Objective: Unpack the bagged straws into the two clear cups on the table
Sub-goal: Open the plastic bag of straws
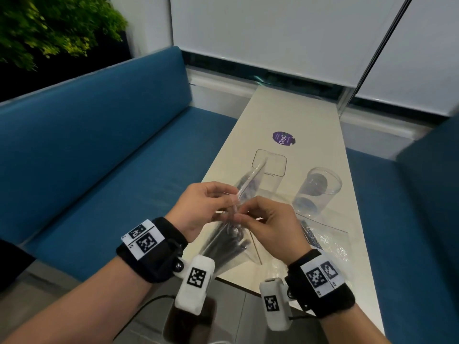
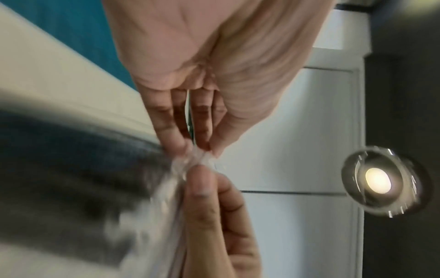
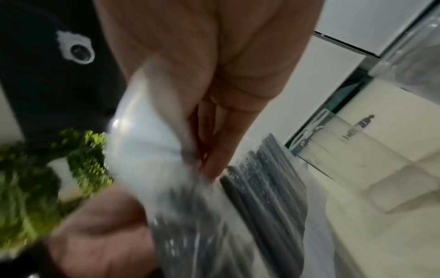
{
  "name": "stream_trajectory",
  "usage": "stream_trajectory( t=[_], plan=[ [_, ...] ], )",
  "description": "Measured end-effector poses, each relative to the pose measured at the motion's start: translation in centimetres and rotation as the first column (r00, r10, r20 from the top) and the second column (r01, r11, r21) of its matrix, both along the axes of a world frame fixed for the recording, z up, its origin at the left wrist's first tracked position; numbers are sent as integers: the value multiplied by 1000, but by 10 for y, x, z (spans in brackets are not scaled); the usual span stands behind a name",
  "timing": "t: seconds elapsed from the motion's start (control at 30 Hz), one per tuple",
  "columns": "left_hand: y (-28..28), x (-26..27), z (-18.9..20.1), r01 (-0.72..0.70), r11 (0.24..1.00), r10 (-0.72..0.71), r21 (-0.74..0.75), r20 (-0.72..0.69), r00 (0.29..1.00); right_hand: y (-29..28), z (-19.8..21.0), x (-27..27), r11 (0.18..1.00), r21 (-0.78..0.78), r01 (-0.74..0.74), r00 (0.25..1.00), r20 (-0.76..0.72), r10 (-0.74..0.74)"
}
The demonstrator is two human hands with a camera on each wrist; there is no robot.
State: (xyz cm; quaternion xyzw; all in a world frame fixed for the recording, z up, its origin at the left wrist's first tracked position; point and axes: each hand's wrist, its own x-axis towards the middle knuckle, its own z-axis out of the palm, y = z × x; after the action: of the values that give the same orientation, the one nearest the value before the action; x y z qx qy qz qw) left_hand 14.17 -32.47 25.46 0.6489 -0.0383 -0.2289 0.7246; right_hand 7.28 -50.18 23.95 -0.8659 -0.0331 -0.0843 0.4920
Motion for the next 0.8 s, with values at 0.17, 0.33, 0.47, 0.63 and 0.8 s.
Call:
stream_trajectory(
  t=[0.17,0.33,0.47,0.63,0.8],
  plan=[
    [3,-5,-2,-85,986,74,-145,-82,994,-7,8,-3,988,147,-42,992,-107,59],
    [-2,-15,-3,-213,955,189,-205,-130,973,-11,11,-3,995,-57,-80,971,-231,64],
    [-4,-21,-2,-202,949,166,-243,-162,973,-7,12,-5,996,-60,-73,968,-245,56],
    [-5,-22,-1,-162,971,148,-177,-88,985,1,12,-5,980,199,8,971,-236,40],
    [-5,-21,-2,-114,987,110,-110,-42,993,-1,9,-1,991,131,15,983,-186,10]
  ],
)
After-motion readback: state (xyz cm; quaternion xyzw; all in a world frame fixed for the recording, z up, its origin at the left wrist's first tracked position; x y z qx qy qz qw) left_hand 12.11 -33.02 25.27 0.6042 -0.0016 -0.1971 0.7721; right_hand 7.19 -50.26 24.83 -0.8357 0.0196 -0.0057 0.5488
